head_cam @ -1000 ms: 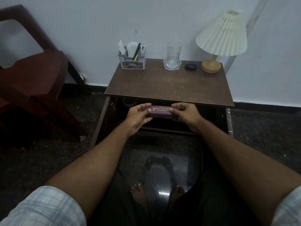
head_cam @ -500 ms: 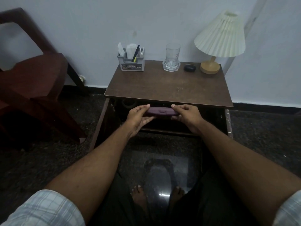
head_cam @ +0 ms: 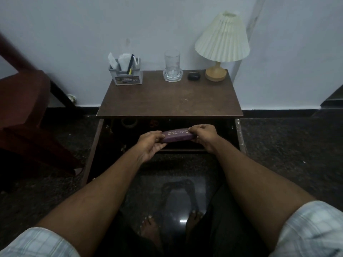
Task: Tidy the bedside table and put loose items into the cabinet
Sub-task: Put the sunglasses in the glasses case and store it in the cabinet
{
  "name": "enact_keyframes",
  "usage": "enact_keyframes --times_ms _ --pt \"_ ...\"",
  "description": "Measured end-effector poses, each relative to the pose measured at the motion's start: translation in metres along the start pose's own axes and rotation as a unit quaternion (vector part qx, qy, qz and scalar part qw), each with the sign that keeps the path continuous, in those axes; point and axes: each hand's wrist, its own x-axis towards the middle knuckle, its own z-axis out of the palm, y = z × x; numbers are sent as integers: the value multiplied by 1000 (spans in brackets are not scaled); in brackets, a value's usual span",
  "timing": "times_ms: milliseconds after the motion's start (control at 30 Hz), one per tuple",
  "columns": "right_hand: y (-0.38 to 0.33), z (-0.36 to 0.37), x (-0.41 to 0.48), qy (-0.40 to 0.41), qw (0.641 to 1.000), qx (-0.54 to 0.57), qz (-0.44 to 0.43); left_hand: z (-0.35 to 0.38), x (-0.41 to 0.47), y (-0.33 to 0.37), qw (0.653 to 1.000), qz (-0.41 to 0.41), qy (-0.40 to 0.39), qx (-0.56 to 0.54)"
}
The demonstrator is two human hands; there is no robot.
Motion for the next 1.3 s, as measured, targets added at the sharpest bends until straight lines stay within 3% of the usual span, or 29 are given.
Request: enact_keyframes --times_ms 233,400,567,833,1067,1300 --pt "11 -23 31 88 995 -46 12 36 25 -34 993 23 94 61" --pt "24 -31 64 168 983 -78 -2 54 47 -45 991 26 96 87" --pt "31 -33 91 155 984 -83 9 63 74 -56 980 50 91 172" --pt "35 -29 139 156 985 -71 7 77 120 -67 973 43 119 192" --pt "42 -25 178 145 988 -58 -17 90 154 -68 936 38 167 307" --pt "48 -21 205 133 975 -166 -68 103 174 -72 932 38 134 334"
